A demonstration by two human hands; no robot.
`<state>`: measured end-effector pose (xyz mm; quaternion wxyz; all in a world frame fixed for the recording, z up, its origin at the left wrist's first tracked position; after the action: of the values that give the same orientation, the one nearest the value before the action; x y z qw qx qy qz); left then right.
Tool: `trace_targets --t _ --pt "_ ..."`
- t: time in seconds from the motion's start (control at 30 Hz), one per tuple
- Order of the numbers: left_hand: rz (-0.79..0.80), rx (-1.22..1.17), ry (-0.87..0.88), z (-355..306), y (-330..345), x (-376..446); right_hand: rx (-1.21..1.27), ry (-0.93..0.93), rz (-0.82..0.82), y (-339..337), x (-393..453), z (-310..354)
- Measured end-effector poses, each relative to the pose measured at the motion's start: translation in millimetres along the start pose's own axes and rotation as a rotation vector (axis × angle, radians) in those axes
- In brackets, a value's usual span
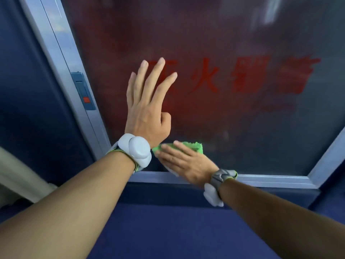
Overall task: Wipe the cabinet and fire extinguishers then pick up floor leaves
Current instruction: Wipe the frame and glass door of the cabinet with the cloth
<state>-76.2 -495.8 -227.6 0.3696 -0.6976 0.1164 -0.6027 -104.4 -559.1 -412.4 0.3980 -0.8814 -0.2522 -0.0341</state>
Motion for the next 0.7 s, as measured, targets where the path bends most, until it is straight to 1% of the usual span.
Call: trace_targets --t 0.07,0.17,0.2,0.23,0.27,0.3,0.33,0.37,0.43,0.47,0.53,0.57,0.63,0.7 --pt "-0.020 -0.012 0.013 -4 -2 5 0.076 0.148 -0.177 -44 7 -46" --pt "-0.059 -0.046 0.032 -7 -4 9 0.154 0.454 -0.457 -99 8 -112" --pt "-0.064 -0.063 0.029 -7 -2 8 0.164 0.531 -0.516 -106 6 -121" --pt "-0.064 -0.072 0.024 -8 1 8 0.176 0.570 -0.547 -106 5 -122" --pt "-0.057 -0.073 0.022 -9 4 6 0.182 0.563 -0.544 -98 5 -115" --pt "-0.045 -0.067 0.023 -11 8 3 0.182 0.509 -0.508 -85 4 -101" --pt "-0.029 -0.055 0.027 -13 13 1 0.169 0.413 -0.443 -67 3 -81" --pt "-0.010 -0.039 0.033 -16 17 -1 0.139 0.286 -0.348 -45 1 -57" --pt "0.036 0.000 0.058 -24 25 -6 0.047 0.048 -0.101 3 -17 -12" --pt "0.056 0.013 0.078 -28 28 -9 0.023 -0.035 0.009 22 -31 4" --pt "0.082 0.020 0.130 -42 32 -11 0.010 -0.114 0.163 40 -58 14" --pt "0.097 0.025 0.147 -45 34 -12 0.003 -0.127 0.181 42 -64 13" --pt "0.102 0.014 0.176 -55 33 -8 -0.044 -0.100 0.164 29 -74 -9" --pt "0.078 -0.005 0.186 -62 29 1 -0.097 0.020 0.068 -2 -77 -51"
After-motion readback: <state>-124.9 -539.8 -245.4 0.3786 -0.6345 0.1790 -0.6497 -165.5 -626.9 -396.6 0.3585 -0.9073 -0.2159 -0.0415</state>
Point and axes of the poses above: each hand's wrist, its own x-axis towards the middle knuckle, its own y-axis out of the palm, z = x × y, the point moved 9 cm from there along x, towards the middle knuckle, and after that the axes turned 11 degrees about z, right-handed, at the moved point
